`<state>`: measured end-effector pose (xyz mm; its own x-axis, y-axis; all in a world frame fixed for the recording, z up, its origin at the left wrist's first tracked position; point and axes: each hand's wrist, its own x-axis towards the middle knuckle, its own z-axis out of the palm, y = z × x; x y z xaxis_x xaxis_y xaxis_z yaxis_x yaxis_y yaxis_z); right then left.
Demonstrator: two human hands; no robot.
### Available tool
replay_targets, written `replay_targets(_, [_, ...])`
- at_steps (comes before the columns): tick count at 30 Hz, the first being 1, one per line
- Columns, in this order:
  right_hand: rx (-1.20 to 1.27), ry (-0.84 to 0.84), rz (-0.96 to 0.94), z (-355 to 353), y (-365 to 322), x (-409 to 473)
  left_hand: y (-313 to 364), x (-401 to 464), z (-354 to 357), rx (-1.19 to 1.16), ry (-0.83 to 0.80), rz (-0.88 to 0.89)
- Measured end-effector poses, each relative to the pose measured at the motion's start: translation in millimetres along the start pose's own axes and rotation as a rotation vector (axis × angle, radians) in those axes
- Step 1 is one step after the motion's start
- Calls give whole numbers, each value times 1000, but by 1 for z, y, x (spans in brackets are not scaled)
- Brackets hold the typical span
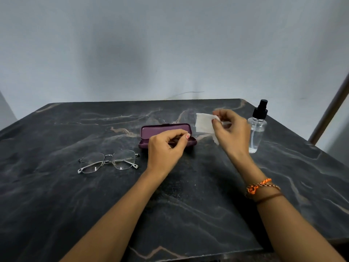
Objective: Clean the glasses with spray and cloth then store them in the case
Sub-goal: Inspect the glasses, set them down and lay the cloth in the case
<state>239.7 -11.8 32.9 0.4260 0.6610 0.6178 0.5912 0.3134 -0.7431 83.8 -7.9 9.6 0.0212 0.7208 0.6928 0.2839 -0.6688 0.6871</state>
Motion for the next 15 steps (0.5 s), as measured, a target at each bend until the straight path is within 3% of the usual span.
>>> replay_targets(9, [542,-269,-20,7,-23,-19,1,11,-8,-212,55,-254])
replay_targets(15, [508,-357,-57,10,-24,-23,3,14,-12,-286,94,-259])
